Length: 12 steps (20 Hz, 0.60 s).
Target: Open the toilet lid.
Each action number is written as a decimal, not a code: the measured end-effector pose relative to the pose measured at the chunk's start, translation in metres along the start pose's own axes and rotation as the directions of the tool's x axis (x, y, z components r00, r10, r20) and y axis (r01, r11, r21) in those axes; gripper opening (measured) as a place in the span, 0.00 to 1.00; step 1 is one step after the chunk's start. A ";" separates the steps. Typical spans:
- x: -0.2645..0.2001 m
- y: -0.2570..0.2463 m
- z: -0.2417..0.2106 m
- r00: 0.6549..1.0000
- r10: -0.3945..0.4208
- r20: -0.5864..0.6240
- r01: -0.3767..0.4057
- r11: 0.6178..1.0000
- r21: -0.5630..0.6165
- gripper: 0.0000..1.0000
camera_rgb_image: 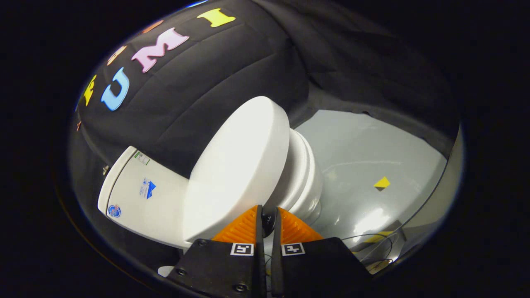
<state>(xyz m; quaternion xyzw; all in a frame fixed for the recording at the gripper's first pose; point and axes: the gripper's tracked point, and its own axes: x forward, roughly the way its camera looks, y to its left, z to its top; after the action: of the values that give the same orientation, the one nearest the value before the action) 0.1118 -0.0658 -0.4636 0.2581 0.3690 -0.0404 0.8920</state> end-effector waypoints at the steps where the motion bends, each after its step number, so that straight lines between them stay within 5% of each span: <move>1: -0.007 0.010 0.008 1.000 0.007 0.019 -0.006 0.999 -0.039 0.10; 12: -0.078 0.144 0.044 0.980 0.116 0.162 -0.047 0.925 -0.376 0.10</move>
<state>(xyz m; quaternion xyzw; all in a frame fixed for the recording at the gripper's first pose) 0.1214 0.0274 -0.3227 0.0956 0.2759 0.0439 0.9554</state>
